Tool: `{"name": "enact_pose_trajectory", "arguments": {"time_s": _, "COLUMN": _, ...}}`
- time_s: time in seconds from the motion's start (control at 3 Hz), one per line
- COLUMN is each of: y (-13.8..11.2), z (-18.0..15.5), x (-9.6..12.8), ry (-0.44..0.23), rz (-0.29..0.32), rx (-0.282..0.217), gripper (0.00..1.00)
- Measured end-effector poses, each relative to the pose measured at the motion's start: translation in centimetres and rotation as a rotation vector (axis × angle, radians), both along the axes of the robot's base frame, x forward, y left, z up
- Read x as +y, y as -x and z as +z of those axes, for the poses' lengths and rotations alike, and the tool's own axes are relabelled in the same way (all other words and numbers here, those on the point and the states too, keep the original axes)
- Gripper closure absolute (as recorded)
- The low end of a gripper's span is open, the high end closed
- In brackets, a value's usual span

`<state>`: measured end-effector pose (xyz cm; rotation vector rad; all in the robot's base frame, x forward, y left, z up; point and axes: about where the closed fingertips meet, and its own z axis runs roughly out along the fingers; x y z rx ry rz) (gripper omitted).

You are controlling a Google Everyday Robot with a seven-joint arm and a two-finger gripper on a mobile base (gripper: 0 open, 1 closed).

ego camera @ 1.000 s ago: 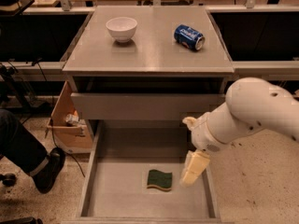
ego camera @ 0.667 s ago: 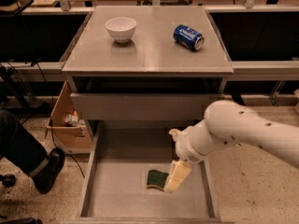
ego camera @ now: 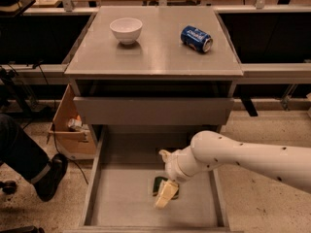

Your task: Pick sponge from middle drawer and place on counter

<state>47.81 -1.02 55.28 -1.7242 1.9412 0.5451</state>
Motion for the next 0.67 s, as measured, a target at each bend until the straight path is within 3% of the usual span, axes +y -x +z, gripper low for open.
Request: {"name": "enact_pose_trajectory", "arguments": {"time_s": 0.67, "y": -0.08, "z": -1.00, "x": 0.38, "ry": -0.009, "rz": -0.022, "rx": 0.006, "gripper": 0.00}}
